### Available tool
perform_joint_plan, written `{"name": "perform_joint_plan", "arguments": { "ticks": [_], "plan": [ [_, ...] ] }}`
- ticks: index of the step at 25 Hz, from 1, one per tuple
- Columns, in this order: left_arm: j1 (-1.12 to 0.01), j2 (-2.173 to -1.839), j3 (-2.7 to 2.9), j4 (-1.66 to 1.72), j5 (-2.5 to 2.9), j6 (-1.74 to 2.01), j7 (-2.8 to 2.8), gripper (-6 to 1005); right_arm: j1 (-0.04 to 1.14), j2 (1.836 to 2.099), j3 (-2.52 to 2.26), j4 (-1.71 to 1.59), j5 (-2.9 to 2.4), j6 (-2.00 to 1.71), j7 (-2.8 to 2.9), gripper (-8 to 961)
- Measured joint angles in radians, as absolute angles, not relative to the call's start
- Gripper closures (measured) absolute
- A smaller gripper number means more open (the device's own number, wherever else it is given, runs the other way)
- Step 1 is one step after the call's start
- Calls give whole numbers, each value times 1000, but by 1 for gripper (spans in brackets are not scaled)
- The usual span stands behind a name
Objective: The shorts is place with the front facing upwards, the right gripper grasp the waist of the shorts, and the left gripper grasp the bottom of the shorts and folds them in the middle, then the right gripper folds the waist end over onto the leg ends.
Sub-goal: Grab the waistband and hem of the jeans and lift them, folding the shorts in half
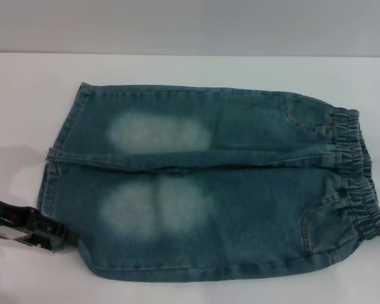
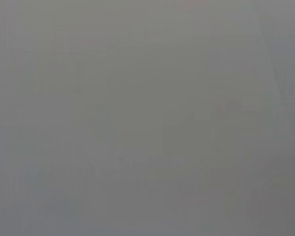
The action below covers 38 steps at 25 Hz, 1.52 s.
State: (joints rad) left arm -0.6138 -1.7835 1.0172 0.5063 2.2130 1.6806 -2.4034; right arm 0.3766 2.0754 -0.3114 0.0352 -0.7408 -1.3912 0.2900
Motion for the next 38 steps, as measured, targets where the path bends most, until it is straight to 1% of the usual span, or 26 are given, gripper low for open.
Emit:
{"name": "perform_joint_plan", "arguments": {
  "ticks": [11, 16, 19, 25, 30, 36, 38],
  "plan": [
    [-608, -1790, 1021, 531, 2224, 1671, -2391, 308, 372, 2075, -311, 35, -741, -1393, 292, 284],
    [-615, -1800, 1017, 533, 2287, 1654, -2400, 527, 370, 2077, -299, 36, -741, -1397, 292, 286],
    [-618, -1810, 1016, 549, 2319, 1652, -2402, 758, 368, 2077, -299, 38, -741, -1397, 293, 287],
    [-610, -1826, 1012, 610, 2335, 1653, -2405, 776, 368, 2077, -299, 38, -741, -1397, 293, 290],
    [-604, -1827, 967, 626, 2337, 1664, -2409, 887, 365, 2077, -297, 38, -741, -1395, 294, 291],
    [-601, -1827, 958, 631, 2353, 1664, -2424, 958, 362, 2077, -298, 37, -741, -1398, 296, 294],
    [-600, -1827, 956, 632, 2362, 1665, -2423, 957, 362, 2076, -298, 35, -741, -1399, 312, 294]
  ]
}}
